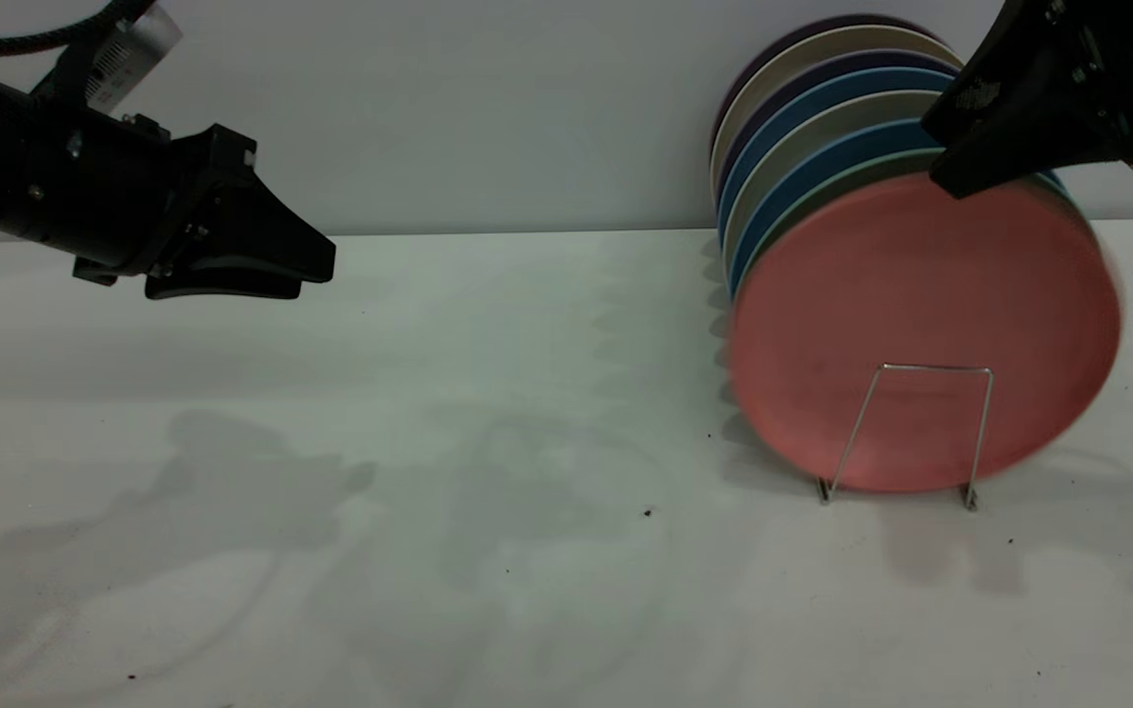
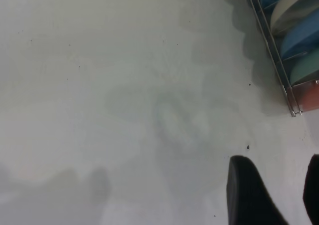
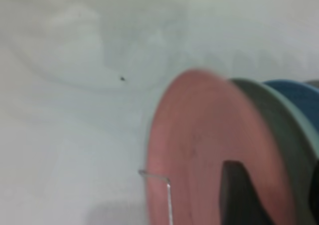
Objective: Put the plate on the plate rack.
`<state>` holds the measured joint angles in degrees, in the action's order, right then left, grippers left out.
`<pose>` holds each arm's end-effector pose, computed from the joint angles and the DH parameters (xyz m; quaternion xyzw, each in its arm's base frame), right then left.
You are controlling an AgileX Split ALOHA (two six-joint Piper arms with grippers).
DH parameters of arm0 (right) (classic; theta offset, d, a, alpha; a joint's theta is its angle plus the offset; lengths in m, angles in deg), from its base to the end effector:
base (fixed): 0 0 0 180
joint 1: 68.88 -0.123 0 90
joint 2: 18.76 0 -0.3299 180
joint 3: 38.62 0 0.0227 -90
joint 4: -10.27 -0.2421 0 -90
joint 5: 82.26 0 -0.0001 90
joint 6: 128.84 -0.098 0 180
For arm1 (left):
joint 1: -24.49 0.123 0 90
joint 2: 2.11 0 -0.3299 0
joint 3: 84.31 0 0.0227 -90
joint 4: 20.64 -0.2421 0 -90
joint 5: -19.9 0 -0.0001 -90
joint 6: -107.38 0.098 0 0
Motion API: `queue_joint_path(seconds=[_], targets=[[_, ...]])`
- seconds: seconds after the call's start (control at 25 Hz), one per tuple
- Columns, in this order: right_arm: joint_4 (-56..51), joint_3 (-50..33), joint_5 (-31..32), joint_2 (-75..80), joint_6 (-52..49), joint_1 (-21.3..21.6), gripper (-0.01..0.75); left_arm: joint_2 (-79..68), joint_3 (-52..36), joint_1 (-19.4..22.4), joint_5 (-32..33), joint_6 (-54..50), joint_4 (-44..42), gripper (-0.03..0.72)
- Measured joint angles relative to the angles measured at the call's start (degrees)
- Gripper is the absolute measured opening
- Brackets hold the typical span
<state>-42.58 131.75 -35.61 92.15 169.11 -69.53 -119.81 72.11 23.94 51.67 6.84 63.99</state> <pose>0.3731 0.0611 0.2565 -0.6286 0.6843 0.0997 0.3557 0.3703 -0.0550 0.1724 0.0533 0.9188 -0.2715 0.2815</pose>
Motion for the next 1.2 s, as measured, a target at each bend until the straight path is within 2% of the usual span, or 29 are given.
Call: queue_joint_path(seconds=[0.12,0.2,0.4,0.6,0.72,0.88,1.04,1.2], targets=[[-0.04,0.00,1.55,0.00,-3.87,0.00,0.454,0.00,0.00,0.00,0.00,-1.14,0.00,0.315],[-0.04,0.00,3.01,0.00,-8.10,0.00,0.466,0.00,0.06,0.09,0.00,-2.15,-0.05,0.315],[0.01,0.00,4.62,-1.16,-30.30,0.00,0.471,2.23,0.06,1.94,-0.82,-4.07,-2.69,0.315],[2.27,0.00,9.05,-2.96,-52.17,0.05,0.471,6.94,0.06,4.08,-1.37,-10.02,-10.65,0.315],[5.09,0.00,13.78,-3.83,-63.94,0.05,0.471,10.51,0.06,5.05,-1.25,-17.83,-20.59,0.315],[13.55,0.00,15.97,-5.52,-77.42,0.05,0.465,15.48,0.06,5.67,1.47,-36.59,-40.38,0.315],[25.29,0.00,15.91,-7.72,-87.10,0.05,0.442,19.70,0.62,5.67,9.83,-56.85,-62.48,0.315],[33.77,0.00,16.09,-11.72,-93.48,0.05,0.438,24.94,1.52,5.67,18.56,-68.97,-77.38,0.315]])
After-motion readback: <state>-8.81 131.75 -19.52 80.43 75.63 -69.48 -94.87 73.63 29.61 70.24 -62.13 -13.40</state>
